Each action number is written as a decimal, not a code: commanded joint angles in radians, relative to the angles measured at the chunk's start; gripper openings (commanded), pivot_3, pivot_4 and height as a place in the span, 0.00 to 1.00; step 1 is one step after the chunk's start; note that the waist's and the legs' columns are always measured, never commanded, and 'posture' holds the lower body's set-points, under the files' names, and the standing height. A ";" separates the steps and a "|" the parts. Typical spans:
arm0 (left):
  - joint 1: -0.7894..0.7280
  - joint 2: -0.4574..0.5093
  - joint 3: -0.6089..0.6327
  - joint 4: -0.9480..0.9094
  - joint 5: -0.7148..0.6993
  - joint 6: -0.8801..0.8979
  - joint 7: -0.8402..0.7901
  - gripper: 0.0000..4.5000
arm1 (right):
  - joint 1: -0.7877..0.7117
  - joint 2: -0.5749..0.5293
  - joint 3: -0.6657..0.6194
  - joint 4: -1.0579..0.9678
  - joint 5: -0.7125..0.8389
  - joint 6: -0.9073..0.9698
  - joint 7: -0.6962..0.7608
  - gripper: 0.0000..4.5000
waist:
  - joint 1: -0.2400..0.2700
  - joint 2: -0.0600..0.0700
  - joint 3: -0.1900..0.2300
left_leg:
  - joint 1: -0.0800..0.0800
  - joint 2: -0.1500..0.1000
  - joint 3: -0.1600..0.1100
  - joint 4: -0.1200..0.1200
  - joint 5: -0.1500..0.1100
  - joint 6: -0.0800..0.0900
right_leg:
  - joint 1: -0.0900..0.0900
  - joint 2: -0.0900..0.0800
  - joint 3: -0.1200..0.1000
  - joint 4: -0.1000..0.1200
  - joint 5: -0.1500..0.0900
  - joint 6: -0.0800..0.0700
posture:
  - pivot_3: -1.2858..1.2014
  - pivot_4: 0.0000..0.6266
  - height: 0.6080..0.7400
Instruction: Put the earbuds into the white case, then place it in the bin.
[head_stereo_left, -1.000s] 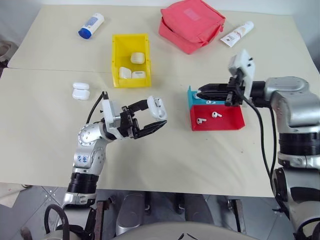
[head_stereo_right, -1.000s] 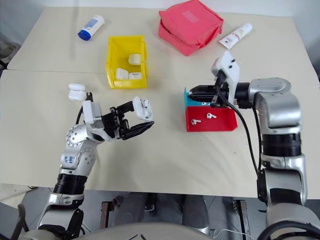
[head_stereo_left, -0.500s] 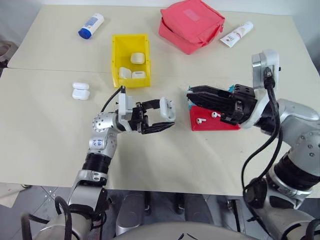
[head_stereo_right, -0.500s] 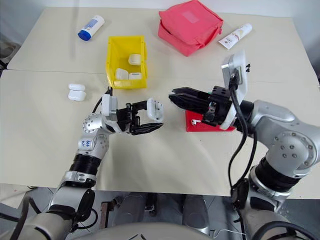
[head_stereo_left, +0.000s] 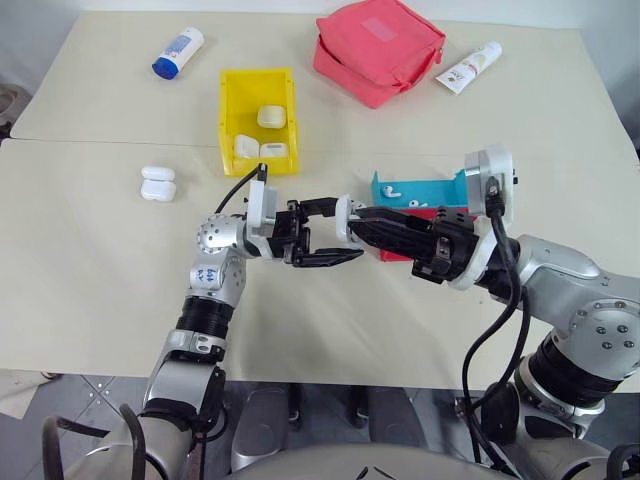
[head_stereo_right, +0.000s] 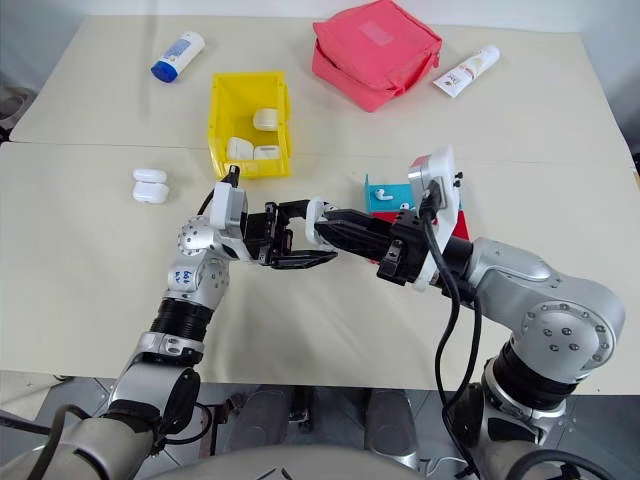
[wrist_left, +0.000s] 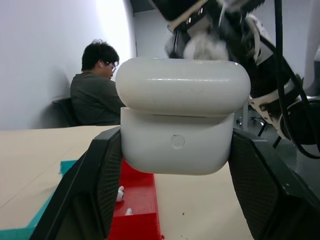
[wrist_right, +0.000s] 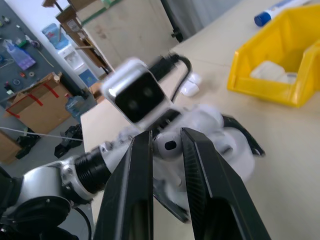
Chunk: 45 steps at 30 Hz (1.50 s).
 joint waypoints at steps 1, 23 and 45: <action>0.012 0.000 0.000 -0.080 -0.029 0.027 0.002 0.62 | 0.024 -0.037 0.034 -0.026 0.038 -0.074 -0.013 0.10 | 0.000 0.000 0.000 | 0.000 0.000 0.000 0.000 0.000 0.000 | 0.000 0.000 0.000 0.000 0.000 0.000 | 0.52 0.24 1.00; 0.029 0.044 0.021 -0.164 -0.049 0.119 0.000 0.62 | 0.134 -0.337 0.252 -0.004 -0.041 -0.389 0.097 0.10 | 0.002 0.000 0.000 | 0.000 0.000 0.000 0.000 0.000 0.000 | 0.000 0.000 0.000 -0.001 0.000 0.000 | 0.52 0.24 1.00; 0.047 0.057 0.014 -0.107 -0.016 0.091 0.014 0.62 | 0.016 -0.422 0.259 -0.005 0.043 -0.416 0.065 0.10 | 0.003 0.000 0.000 | 0.000 0.000 0.000 0.000 0.000 0.000 | 0.001 -0.001 -0.001 -0.001 0.000 0.000 | 0.52 0.24 1.00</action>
